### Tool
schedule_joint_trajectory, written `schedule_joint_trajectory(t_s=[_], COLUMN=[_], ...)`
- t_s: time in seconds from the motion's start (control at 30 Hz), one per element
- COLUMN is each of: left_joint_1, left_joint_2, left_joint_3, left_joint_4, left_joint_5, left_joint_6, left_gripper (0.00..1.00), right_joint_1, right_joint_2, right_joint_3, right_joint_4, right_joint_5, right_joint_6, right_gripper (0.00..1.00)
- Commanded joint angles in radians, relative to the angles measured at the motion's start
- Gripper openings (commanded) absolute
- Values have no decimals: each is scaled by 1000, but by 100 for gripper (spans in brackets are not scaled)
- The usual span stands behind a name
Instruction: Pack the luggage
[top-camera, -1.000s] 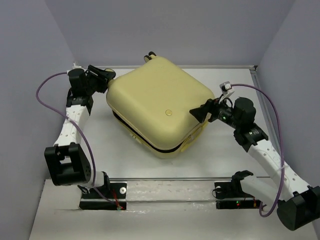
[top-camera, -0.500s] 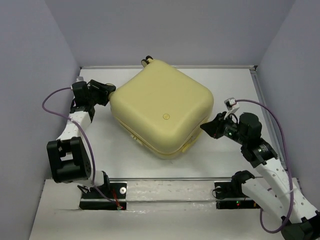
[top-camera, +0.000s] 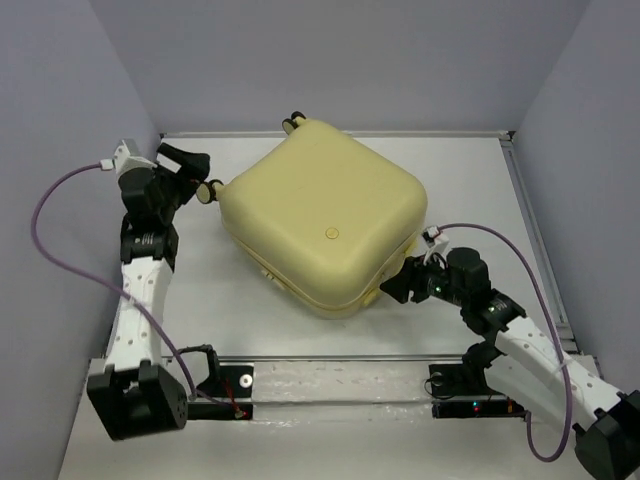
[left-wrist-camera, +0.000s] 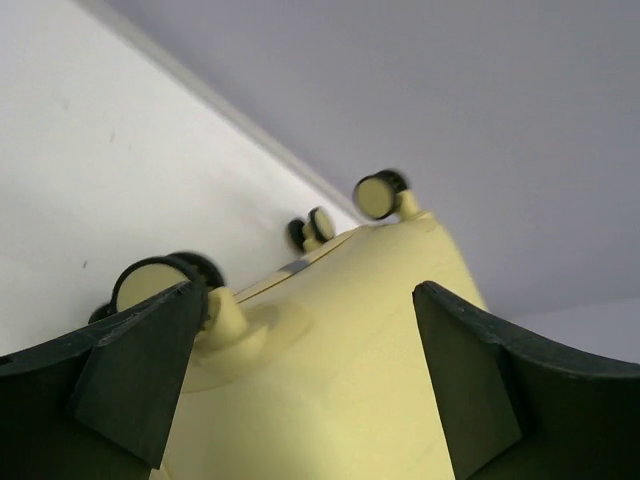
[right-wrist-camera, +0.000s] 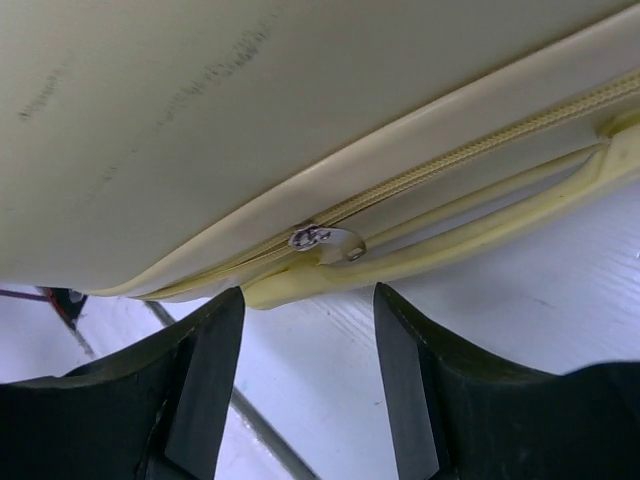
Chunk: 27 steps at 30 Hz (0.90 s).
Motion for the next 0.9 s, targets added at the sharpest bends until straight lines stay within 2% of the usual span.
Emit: schedule_joint_trajectory(t_s=[0.0,0.07,0.1,0.2,0.23,0.3,0.37,0.43,0.57,0.73,0.87], left_joint_1=[-3,-29,-68,-130,-211,-271,-335,-365,-386,-514,-598], left_joint_2=[-219,-334,-377,-532,-617,-695,-780,-840,-931,-963,-933], left_joint_3=[-37,-135,-236,-408,-436,-487,-522,-551,-639,-656,-660], left_joint_4=[-13,4,6,21,12,-29,-109,-152,-187,-216,-190], left_joint_5=[-43,20,32,120,118,65,40,79,147,115,69], left_joint_6=[103,72,62,-15,-32,-49,-55,-73,-101,-112,-100], left_gripper=[95,88,76,42,37,28,26,23,15,6,6], right_joint_1=[3,3,3,3,3,3,3,3,3,3,3], right_joint_2=[12,61,84,124,119,106,115,139,185,106,155], right_joint_3=[-103,-117,-115,-147,-152,-157,-157,-161,-143,-83,-56], right_joint_4=[251,313,335,452,472,489,489,516,546,431,391], right_joint_5=[75,85,69,89,97,114,118,117,106,151,137], right_joint_6=[3,-10,-17,-20,-24,-41,-73,-84,-135,-167,-193], right_gripper=[61,58,55,46,45,46,49,50,52,49,51])
